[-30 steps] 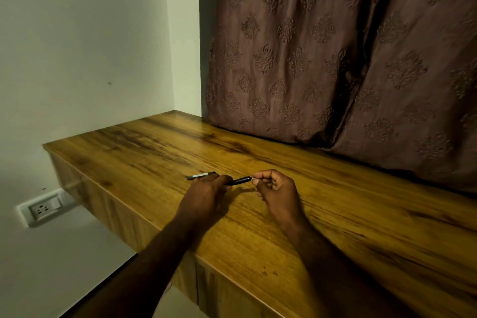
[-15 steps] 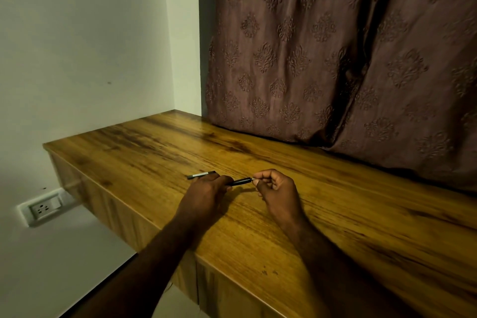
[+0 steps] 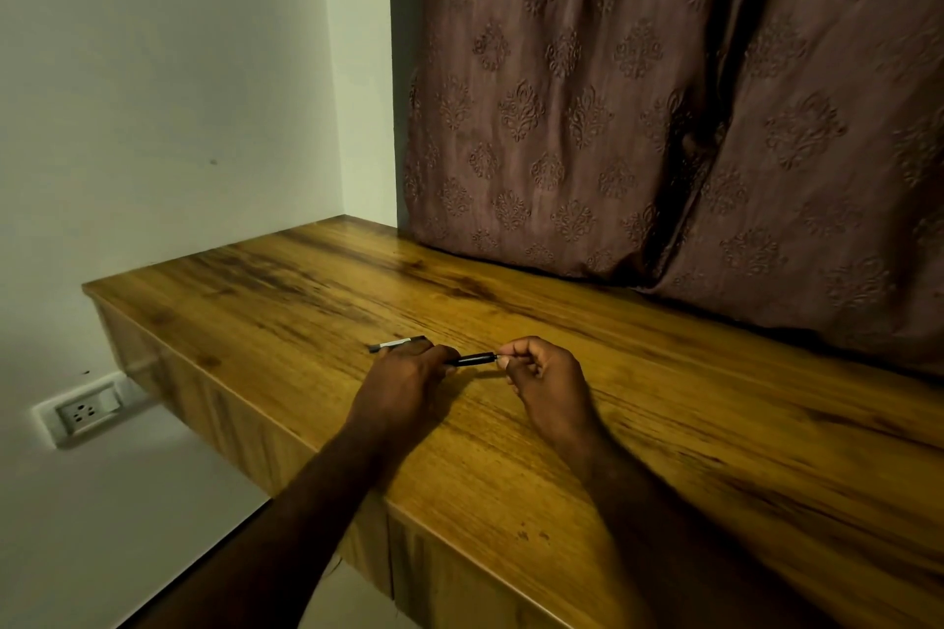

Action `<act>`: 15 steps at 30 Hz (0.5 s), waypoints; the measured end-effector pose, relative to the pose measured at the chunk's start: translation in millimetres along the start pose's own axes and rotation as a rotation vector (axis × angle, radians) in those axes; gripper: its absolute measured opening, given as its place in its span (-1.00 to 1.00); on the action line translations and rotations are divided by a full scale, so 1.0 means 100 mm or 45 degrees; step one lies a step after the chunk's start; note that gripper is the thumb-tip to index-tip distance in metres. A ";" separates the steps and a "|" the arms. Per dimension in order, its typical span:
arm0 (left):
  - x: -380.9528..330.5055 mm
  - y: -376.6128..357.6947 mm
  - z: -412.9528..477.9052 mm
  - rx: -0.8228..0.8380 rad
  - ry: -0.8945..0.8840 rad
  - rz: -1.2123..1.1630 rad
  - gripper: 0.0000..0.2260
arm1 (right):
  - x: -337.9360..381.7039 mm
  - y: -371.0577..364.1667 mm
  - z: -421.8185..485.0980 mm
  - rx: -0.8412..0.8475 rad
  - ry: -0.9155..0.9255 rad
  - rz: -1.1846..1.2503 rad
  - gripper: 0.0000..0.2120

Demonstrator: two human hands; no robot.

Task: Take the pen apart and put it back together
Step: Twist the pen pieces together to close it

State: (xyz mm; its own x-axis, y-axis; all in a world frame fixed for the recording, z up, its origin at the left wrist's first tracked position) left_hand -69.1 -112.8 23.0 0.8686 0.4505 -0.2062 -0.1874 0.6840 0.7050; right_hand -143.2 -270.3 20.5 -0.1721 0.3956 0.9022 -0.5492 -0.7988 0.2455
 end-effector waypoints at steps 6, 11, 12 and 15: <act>0.00 0.00 0.00 -0.003 -0.024 0.053 -0.75 | -0.04 -0.02 0.00 0.049 -0.047 0.072 -0.87; 0.00 0.00 0.01 0.021 -0.010 0.044 -0.77 | -0.05 -0.02 0.01 0.071 -0.088 0.137 -0.89; 0.00 0.00 0.01 0.022 -0.006 0.032 -0.75 | -0.05 -0.01 0.02 0.063 -0.096 0.163 -0.91; 0.00 0.00 0.01 0.046 0.001 0.057 -0.80 | -0.06 0.01 0.02 0.054 -0.103 0.207 -0.93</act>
State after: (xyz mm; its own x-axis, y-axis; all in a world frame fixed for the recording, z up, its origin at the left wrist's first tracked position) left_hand -68.7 -113.7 23.4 0.8594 0.4808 -0.1742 -0.2096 0.6420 0.7375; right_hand -141.2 -274.7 16.7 -0.1885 0.2236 0.9563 -0.4840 -0.8684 0.1077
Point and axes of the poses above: each hand's wrist, its own z-axis towards the middle knuckle, its own y-axis out of the back of the hand, x = y × z, the point moved 5 cm from there along z, towards the middle knuckle, and after that the axes turned 3 degrees about z, right-handed, at the moved point
